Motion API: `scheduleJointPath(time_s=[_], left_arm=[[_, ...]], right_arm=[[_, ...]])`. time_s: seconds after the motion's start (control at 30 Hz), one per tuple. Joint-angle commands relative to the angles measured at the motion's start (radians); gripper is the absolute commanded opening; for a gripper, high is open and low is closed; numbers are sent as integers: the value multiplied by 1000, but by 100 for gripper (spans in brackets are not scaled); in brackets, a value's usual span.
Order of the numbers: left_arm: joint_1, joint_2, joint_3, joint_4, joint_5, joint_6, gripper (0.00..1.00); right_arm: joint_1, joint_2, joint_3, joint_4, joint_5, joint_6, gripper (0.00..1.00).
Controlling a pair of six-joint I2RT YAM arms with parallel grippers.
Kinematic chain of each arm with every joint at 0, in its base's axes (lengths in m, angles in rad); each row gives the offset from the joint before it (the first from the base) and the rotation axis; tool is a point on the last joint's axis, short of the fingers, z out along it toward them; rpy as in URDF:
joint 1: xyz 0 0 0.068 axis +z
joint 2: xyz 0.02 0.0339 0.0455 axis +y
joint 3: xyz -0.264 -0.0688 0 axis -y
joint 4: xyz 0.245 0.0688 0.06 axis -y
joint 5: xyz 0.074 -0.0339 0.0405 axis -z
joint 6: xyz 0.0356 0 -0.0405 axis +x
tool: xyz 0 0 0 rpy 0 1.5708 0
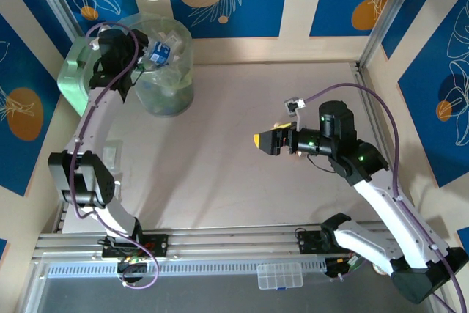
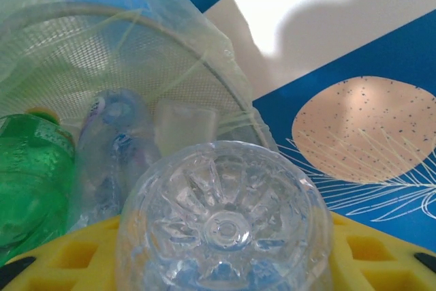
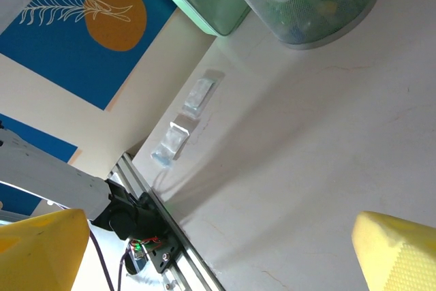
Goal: Put the plastic bottles in the bin
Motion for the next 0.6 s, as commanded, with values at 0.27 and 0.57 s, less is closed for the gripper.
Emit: scheduleJointPath(time_s=[0.27, 0.57], left_arm=[[-35, -133, -107, 22, -79, 57, 74], [-25, -184, -62, -32, -179, 185, 84]], right_arm=[[9, -4, -28, 30, -11, -11, 99], [13, 5, -30, 41, -5, -8, 99]])
